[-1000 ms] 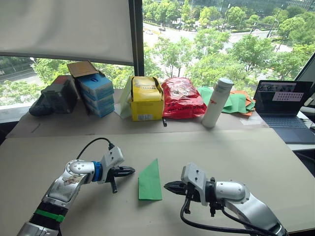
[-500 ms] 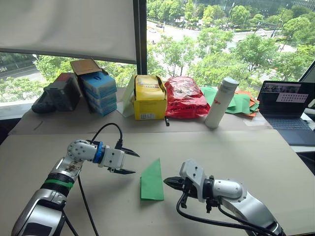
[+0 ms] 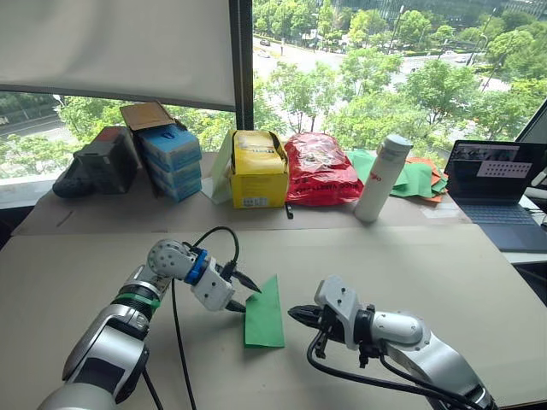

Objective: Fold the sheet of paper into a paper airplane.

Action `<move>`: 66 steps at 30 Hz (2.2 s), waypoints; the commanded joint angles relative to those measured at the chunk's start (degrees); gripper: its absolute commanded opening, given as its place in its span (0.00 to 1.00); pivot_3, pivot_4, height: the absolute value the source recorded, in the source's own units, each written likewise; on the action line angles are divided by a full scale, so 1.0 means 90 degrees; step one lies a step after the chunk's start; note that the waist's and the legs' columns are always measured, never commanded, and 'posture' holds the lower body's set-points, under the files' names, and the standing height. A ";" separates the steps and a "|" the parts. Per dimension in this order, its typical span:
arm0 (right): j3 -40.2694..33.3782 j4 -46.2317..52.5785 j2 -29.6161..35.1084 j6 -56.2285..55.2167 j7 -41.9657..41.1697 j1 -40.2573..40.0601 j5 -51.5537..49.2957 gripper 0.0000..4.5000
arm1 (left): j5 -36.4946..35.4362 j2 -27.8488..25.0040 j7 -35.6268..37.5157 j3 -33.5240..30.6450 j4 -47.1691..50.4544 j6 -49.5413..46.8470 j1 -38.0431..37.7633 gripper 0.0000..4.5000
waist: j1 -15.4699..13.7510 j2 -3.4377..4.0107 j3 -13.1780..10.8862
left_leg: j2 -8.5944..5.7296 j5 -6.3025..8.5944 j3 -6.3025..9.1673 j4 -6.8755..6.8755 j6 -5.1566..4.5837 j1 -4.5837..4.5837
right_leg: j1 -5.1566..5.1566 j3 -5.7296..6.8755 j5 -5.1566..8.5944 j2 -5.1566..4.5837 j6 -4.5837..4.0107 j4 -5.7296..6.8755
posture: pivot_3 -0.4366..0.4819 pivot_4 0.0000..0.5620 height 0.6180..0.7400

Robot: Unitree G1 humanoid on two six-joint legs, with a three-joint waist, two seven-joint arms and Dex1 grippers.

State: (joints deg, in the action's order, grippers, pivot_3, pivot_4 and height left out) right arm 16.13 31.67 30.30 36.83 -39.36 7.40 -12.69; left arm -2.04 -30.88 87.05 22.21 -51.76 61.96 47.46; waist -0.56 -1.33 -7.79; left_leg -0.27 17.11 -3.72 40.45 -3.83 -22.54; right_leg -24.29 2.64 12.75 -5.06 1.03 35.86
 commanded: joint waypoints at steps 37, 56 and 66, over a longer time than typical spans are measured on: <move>-0.1014 -0.0345 -0.0170 -0.0678 0.1137 -0.0052 0.0594 0.06 | 0.0013 -0.0629 -0.3134 -0.0441 0.7660 -1.0688 -0.2367 0.65 | -0.0015 0.0007 -0.0005 | 0.0004 0.0001 0.0005 0.0039 0.0001 0.0005 | 0.0006 -0.0047 0.0014 0.0015 0.0024 0.0029 | 0.48 0.27 1.00; 0.0611 -0.0249 0.0029 -0.2113 0.0768 -0.0215 0.1842 1.00 | -0.1785 -0.1527 -0.2433 -0.2104 0.7403 -1.0409 -0.3340 0.72 | -0.0016 0.0015 -0.0010 | -0.0002 -0.0016 0.0003 0.0035 0.0032 0.0015 | 0.0009 -0.0041 0.0017 0.0005 0.0019 0.0030 | 0.48 0.27 1.00; 0.0540 -0.0414 -0.0312 -0.2686 0.1098 -0.0462 0.2259 0.42 | -0.1971 -0.1455 -0.2711 -0.2067 0.7474 -1.0524 -0.3405 0.72 | -0.0006 0.0014 -0.0010 | 0.0000 -0.0022 -0.0001 0.0034 0.0043 0.0015 | 0.0008 -0.0046 0.0017 0.0007 0.0020 0.0032 | 0.48 0.27 1.00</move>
State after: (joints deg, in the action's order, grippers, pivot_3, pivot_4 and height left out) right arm 22.02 25.88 27.65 14.75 -29.69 3.33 7.75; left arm -18.92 -44.13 63.19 4.24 13.84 -32.81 16.79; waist -0.61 -1.20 -7.88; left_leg -0.27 16.91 -3.73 40.76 -3.45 -22.39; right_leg -24.22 2.22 12.90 -5.00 1.20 36.15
